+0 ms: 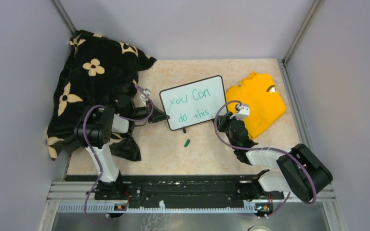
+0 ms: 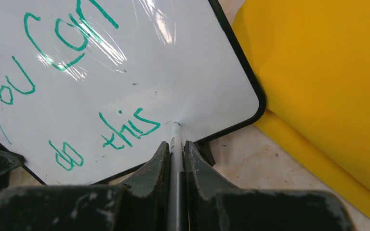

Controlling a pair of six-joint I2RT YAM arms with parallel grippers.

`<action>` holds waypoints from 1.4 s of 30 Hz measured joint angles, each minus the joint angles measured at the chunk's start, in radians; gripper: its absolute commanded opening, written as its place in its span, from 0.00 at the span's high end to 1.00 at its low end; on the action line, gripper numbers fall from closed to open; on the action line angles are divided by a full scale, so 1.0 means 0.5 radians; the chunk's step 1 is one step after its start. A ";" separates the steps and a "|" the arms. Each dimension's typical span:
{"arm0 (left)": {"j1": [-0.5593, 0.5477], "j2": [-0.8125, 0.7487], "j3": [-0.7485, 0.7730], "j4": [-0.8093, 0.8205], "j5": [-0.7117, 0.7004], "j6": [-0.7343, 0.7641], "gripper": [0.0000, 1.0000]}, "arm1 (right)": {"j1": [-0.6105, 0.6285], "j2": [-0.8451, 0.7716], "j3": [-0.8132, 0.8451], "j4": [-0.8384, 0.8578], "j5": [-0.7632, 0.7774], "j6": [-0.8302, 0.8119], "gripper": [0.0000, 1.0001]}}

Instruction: Write a sentence on the whiteboard

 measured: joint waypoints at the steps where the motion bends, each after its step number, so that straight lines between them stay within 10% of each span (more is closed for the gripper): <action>1: -0.001 0.000 0.000 0.000 0.000 0.000 1.00 | 0.000 0.002 0.001 0.003 0.000 -0.001 1.00; 42: -0.005 0.000 0.001 0.000 -0.007 0.001 1.00 | -0.012 -0.011 0.026 -0.086 0.002 0.031 1.00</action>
